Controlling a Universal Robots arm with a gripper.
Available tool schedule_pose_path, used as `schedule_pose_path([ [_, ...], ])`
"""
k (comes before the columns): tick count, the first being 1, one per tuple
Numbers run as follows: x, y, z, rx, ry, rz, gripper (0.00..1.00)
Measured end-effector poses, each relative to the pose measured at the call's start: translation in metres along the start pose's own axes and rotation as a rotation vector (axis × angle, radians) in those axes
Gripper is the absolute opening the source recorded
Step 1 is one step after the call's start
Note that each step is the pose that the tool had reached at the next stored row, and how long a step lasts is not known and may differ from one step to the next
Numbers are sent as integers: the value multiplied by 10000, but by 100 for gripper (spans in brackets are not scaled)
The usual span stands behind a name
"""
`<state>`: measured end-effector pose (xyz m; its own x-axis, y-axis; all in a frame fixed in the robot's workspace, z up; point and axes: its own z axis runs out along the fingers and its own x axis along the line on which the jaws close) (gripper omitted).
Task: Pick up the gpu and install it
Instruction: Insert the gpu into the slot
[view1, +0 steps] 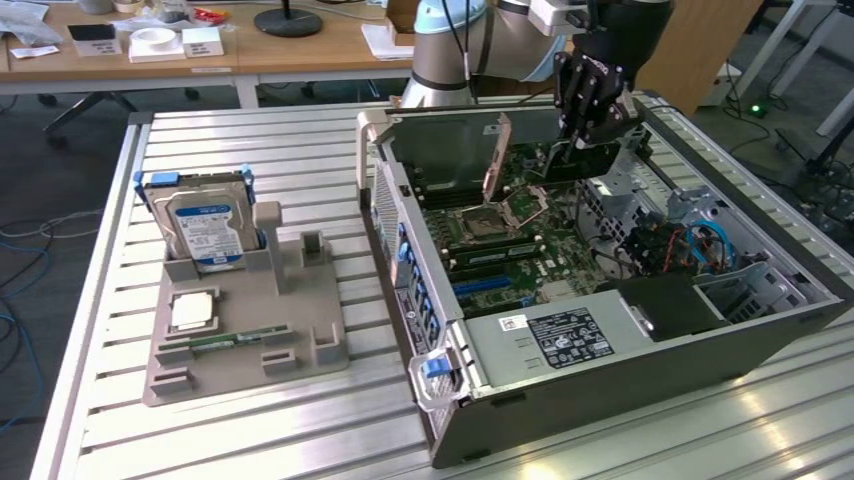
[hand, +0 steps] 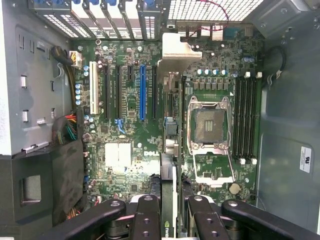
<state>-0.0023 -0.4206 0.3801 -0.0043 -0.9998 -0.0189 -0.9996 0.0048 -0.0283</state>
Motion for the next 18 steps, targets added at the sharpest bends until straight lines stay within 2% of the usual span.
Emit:
schedule_pose_path([
  [4, 0, 0, 1, -13, 5, 11, 26],
  [8, 0, 0, 0, -70, 52, 57, 26],
  [13, 0, 0, 0, -79, 53, 62, 26],
  [18, 0, 0, 0, -180, 53, 89, 26],
])
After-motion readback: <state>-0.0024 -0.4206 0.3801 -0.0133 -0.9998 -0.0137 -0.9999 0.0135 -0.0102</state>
